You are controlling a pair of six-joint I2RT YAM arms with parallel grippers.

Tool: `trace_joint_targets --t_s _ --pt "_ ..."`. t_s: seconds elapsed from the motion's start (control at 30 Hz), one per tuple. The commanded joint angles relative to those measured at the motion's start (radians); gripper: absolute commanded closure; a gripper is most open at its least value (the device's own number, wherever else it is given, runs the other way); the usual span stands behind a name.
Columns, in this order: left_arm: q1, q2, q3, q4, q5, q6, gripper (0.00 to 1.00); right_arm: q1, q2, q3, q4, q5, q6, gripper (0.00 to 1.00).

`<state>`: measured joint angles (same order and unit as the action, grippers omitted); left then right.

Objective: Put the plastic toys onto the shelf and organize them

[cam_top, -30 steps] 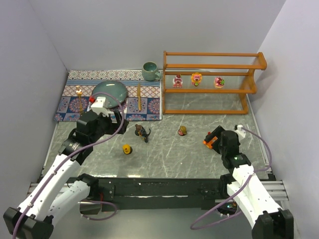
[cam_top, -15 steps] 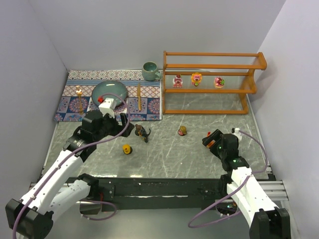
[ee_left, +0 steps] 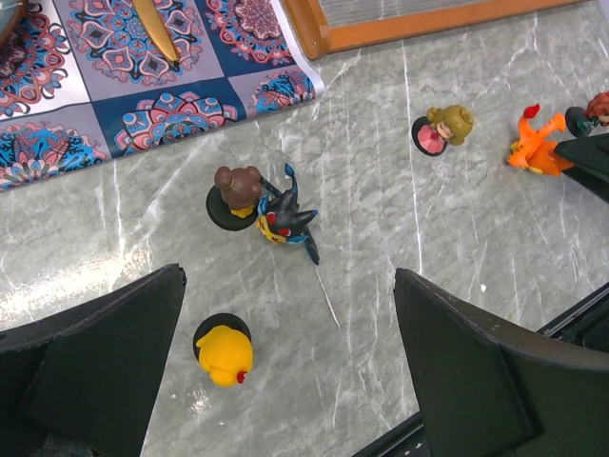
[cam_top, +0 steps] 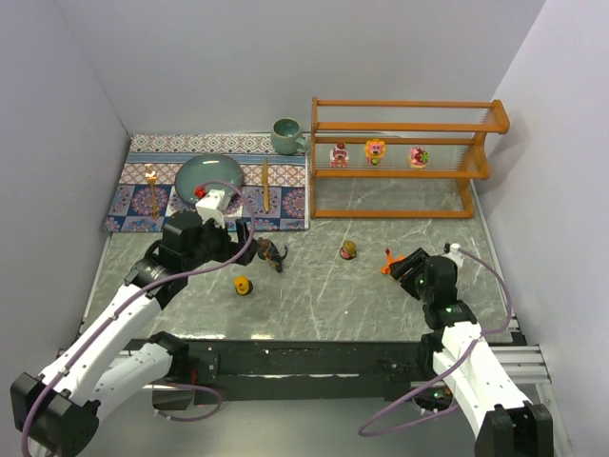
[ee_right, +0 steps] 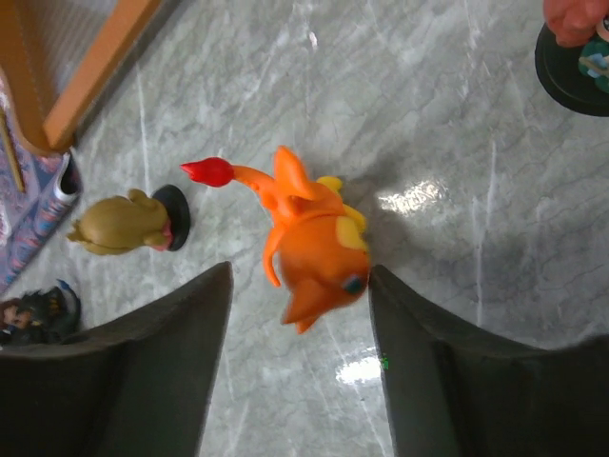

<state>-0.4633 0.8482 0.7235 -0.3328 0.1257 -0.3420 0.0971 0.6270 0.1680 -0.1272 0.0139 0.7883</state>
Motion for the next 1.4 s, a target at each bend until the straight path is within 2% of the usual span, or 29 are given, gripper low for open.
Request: trace_joint_targets --t_s 0.0,0.13,0.33,0.47,0.57,0.6,0.7,0.8,0.93,1.13,1.33,1.37 --pt "-0.009 0.008 0.004 0.029 0.000 0.018 0.03 -0.008 -0.013 -0.001 0.021 0.012 -0.009 0.40" --pt "-0.012 0.014 0.005 0.028 0.005 0.020 0.03 -0.008 0.007 0.005 0.031 0.001 -0.018 0.47" --pt "-0.014 0.018 0.007 0.026 0.002 0.020 0.03 -0.007 0.039 0.022 0.046 -0.037 -0.057 0.53" --pt "-0.014 0.022 0.008 0.026 0.009 0.020 0.03 -0.008 0.060 0.028 0.064 -0.087 -0.072 0.61" --pt "-0.014 0.022 0.008 0.026 0.012 0.020 0.03 -0.008 0.063 0.033 0.070 -0.089 -0.077 0.71" --pt "-0.014 0.022 0.007 0.029 0.015 0.020 0.03 -0.008 0.065 0.033 0.072 -0.089 -0.080 0.78" --pt "-0.015 0.023 0.005 0.029 0.020 0.021 0.03 -0.007 0.069 0.050 0.067 -0.088 -0.086 0.84" --pt "-0.017 0.025 0.008 0.026 0.020 0.021 0.03 -0.008 0.069 0.064 0.054 -0.077 -0.096 0.86" --pt "-0.018 0.026 0.008 0.028 0.026 0.023 0.03 -0.007 0.062 0.077 0.017 -0.055 -0.107 0.86" --pt "-0.052 0.038 0.007 0.040 0.035 0.029 0.03 -0.007 0.082 0.116 -0.002 -0.074 -0.146 0.79" --pt "-0.271 0.106 0.072 0.005 -0.123 0.015 0.03 -0.002 0.077 0.143 -0.025 -0.109 -0.169 0.61" --pt "-0.325 0.130 0.083 0.003 -0.189 0.008 0.03 -0.002 0.070 0.145 -0.029 -0.109 -0.172 0.56"
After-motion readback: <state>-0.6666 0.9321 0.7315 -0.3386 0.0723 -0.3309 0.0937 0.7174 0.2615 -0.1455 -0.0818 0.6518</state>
